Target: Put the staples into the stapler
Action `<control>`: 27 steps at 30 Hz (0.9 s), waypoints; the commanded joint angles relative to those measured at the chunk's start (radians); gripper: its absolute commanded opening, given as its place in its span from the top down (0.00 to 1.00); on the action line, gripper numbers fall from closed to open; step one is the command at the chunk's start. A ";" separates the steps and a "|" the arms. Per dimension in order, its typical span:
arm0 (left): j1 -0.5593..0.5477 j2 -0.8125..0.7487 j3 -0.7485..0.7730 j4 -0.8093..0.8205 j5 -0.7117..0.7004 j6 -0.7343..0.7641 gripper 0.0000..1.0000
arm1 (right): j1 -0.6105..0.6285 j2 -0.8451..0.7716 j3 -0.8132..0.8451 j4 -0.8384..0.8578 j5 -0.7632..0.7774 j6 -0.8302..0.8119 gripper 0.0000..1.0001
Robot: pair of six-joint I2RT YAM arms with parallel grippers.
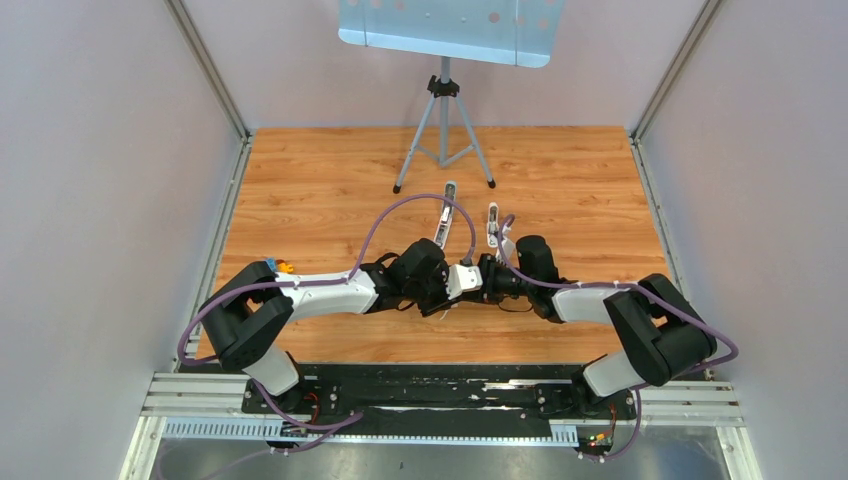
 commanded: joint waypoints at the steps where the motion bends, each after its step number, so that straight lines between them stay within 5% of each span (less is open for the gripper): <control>1: 0.002 -0.030 0.004 0.028 0.028 0.011 0.68 | 0.020 0.016 -0.001 0.040 -0.028 0.013 0.67; 27: 0.002 -0.103 -0.041 0.109 -0.006 0.021 0.68 | 0.028 0.099 -0.019 0.204 -0.092 0.136 0.67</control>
